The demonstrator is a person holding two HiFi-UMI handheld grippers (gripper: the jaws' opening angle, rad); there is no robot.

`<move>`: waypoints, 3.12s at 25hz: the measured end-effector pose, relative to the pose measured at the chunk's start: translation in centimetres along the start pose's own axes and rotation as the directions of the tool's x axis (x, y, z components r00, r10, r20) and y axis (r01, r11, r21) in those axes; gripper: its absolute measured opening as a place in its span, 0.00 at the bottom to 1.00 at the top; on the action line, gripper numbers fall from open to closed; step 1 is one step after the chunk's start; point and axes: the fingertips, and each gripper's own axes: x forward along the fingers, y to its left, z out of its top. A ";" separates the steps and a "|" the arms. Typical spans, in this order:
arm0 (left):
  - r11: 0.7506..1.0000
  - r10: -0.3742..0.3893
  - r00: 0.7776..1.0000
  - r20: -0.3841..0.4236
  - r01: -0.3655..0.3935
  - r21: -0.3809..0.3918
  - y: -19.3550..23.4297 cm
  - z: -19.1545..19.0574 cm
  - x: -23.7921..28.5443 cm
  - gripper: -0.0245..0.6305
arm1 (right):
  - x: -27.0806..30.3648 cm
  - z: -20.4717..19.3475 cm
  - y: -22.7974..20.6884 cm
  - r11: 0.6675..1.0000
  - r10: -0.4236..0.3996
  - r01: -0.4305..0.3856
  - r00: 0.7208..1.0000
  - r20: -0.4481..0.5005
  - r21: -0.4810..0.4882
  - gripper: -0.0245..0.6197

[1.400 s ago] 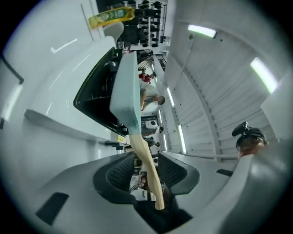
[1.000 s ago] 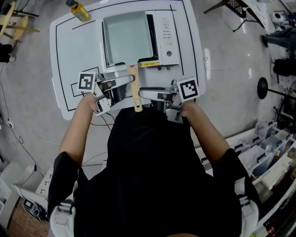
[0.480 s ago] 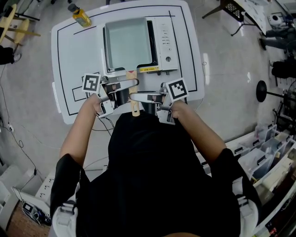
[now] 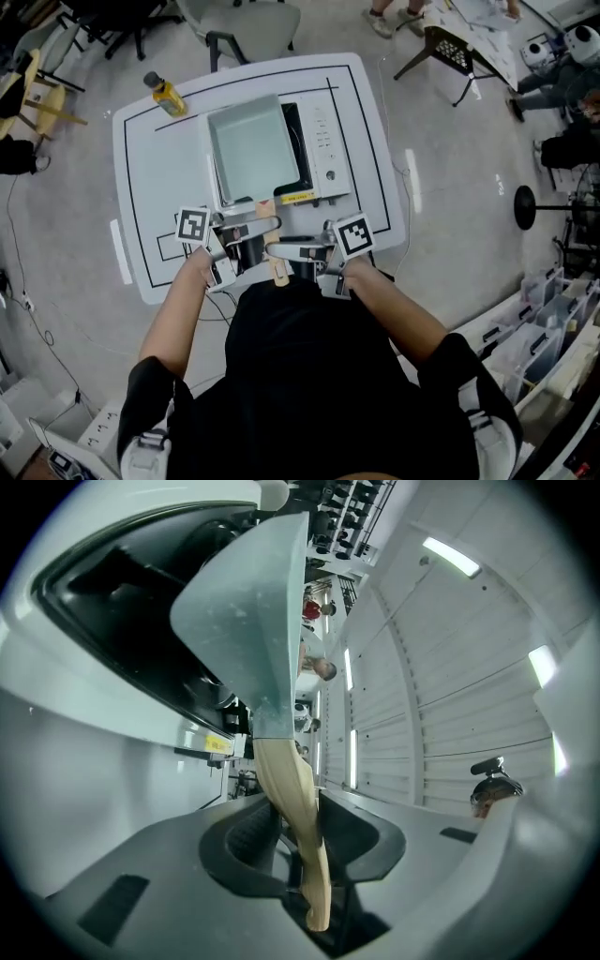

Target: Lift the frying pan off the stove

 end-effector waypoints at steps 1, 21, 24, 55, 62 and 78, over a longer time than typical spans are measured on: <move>1.000 0.005 1.000 -0.002 -0.005 0.002 -0.1 -0.3 -0.2 0.23 | 0.0 -0.2 0.4 1.000 0.014 -0.014 1.000 0.004 -0.002 0.25; 0.972 -0.020 1.000 -0.022 0.025 0.232 -20.4 0.4 2.4 0.23 | 2.1 5.0 18.3 0.971 0.101 -0.077 0.990 0.095 -0.226 0.26; 0.968 -0.029 0.999 -0.024 0.034 0.247 -22.9 -0.4 2.5 0.23 | 2.4 4.8 20.8 0.969 0.130 -0.102 0.985 0.111 -0.227 0.26; 0.983 -0.094 0.994 0.055 0.083 0.166 -25.1 -5.0 2.1 0.26 | 2.2 1.5 24.0 0.980 0.133 -0.115 0.985 0.106 -0.162 0.29; 0.981 -0.065 0.997 0.052 0.054 0.188 -23.5 -4.4 1.9 0.26 | 1.9 1.5 22.7 0.985 0.133 -0.119 0.984 0.115 -0.121 0.30; 0.975 -0.040 0.999 0.033 0.032 0.219 -21.4 -1.9 4.1 0.27 | 0.1 3.5 20.6 0.986 0.125 -0.121 0.992 0.031 -0.118 0.30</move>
